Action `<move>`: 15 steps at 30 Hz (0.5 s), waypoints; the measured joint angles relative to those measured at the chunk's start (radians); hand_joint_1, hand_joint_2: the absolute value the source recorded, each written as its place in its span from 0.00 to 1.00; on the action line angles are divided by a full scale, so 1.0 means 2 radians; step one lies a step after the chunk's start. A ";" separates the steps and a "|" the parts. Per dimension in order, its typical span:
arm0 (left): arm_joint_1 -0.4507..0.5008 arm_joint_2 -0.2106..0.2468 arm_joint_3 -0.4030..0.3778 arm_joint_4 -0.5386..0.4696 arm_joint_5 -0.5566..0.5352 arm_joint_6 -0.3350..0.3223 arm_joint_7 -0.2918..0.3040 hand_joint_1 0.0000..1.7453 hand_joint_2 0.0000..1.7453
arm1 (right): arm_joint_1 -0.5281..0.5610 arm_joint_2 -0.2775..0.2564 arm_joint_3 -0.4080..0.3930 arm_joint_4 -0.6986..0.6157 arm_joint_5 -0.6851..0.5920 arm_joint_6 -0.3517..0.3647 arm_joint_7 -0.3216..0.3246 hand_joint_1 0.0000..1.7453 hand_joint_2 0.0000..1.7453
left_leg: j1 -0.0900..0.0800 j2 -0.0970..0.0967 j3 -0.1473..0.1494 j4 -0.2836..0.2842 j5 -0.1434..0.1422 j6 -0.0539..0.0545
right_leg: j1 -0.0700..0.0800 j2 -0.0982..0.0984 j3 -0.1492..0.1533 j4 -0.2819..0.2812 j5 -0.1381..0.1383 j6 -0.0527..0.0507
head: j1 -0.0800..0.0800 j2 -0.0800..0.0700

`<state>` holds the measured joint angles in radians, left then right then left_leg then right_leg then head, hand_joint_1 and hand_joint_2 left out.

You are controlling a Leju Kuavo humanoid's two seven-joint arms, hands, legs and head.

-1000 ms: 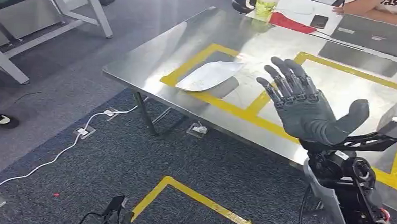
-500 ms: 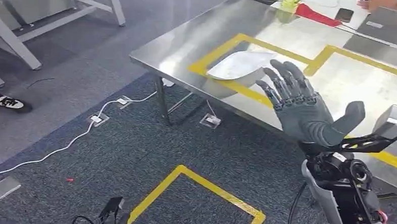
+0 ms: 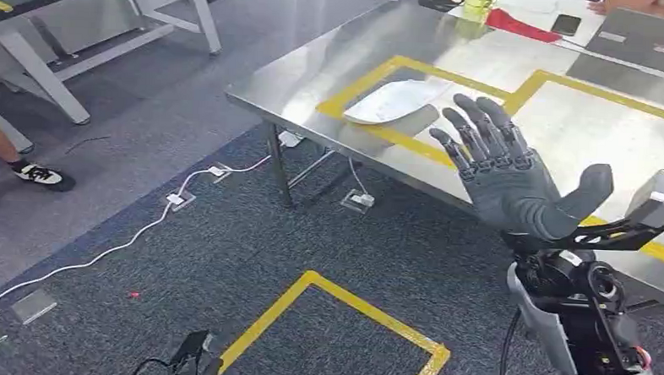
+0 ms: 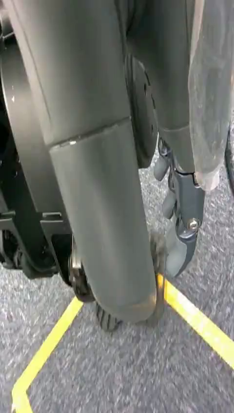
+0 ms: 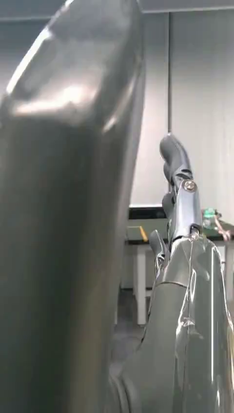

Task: Take the parts from the cabinet and place them on the table.

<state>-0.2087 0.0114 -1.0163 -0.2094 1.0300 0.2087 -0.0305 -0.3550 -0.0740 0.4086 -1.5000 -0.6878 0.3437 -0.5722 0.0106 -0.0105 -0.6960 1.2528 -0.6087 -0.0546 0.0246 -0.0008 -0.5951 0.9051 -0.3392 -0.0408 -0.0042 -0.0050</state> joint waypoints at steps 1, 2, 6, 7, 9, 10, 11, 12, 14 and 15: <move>0.000 0.000 0.000 0.000 0.000 0.000 0.000 0.00 0.00 | 0.000 0.001 0.000 0.000 0.000 0.000 0.000 0.00 0.00 | 0.003 0.000 0.003 0.019 0.008 -0.003 | -0.001 -0.001 -0.007 0.000 0.007 0.002 | -0.003 0.000; -0.001 0.001 0.000 0.000 0.000 0.000 0.000 0.00 0.00 | 0.000 0.001 0.000 0.000 0.000 0.000 0.000 0.00 0.00 | 0.005 0.000 0.014 0.018 0.029 -0.006 | -0.002 -0.002 -0.015 0.000 0.013 0.004 | -0.003 0.000; -0.003 -0.003 0.000 -0.001 0.000 0.000 0.000 0.00 0.00 | 0.000 0.001 -0.001 -0.003 0.000 0.000 0.000 0.00 0.00 | 0.019 0.000 0.136 -0.146 0.052 -0.025 | -0.006 -0.002 -0.043 0.002 0.039 0.019 | -0.014 0.000; -0.004 -0.003 0.000 -0.001 0.000 0.000 0.000 0.00 0.00 | -0.002 0.001 -0.002 -0.005 0.000 0.000 -0.001 0.00 0.00 | 0.014 -0.003 0.148 -0.185 0.040 -0.011 | -0.008 -0.002 -0.045 0.003 0.050 0.022 | -0.010 0.000; -0.001 -0.003 0.000 -0.001 0.000 0.000 0.000 0.00 0.00 | -0.001 0.001 -0.001 -0.004 0.000 0.000 -0.001 0.00 0.00 | 0.008 -0.002 0.132 -0.169 0.057 -0.004 | -0.013 -0.002 -0.049 -0.007 0.074 0.026 | -0.009 0.000; 0.000 -0.003 0.000 -0.001 0.000 0.000 0.000 0.00 0.00 | 0.001 0.001 -0.001 -0.003 0.000 0.000 -0.001 0.00 0.00 | 0.009 -0.002 0.126 -0.170 0.059 -0.001 | -0.012 0.000 -0.053 -0.011 0.078 0.029 | -0.008 0.000; -0.001 -0.002 0.000 0.000 0.000 0.000 0.000 0.00 0.00 | 0.005 0.001 -0.001 -0.002 0.000 0.000 -0.001 0.00 0.00 | 0.010 0.002 0.120 -0.172 0.063 0.004 | -0.015 0.000 -0.062 -0.005 0.058 0.032 | -0.011 0.000; -0.001 -0.001 0.000 0.000 0.000 0.000 0.000 0.00 0.00 | 0.005 0.001 -0.001 -0.002 0.000 0.000 0.001 0.00 0.00 | 0.009 0.002 0.111 -0.168 0.067 0.010 | -0.014 0.000 -0.070 0.024 0.019 0.033 | -0.002 0.000; -0.001 0.001 0.000 0.000 0.000 0.000 0.000 0.00 0.00 | 0.004 0.001 -0.001 -0.002 0.000 0.000 0.000 0.00 0.00 | 0.005 0.004 0.098 -0.159 0.073 0.017 | -0.016 -0.001 -0.086 0.127 -0.052 0.034 | 0.001 0.000; -0.001 0.001 0.000 0.000 0.000 0.000 0.000 0.00 0.00 | 0.005 0.001 -0.001 -0.002 0.000 0.000 0.000 0.00 0.00 | 0.001 0.004 0.092 -0.157 0.077 0.019 | -0.015 0.000 -0.090 0.174 -0.071 0.032 | 0.002 0.000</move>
<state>-0.2102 0.0137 -1.0162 -0.2102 1.0300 0.2083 -0.0309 -0.3454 -0.0721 0.4070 -1.5030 -0.6870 0.3437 -0.5726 0.0134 -0.0024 -0.5121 0.9392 -0.4556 -0.0161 -0.0048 -0.0012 -0.7757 1.2523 -0.4816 0.0232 -0.0008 -0.0050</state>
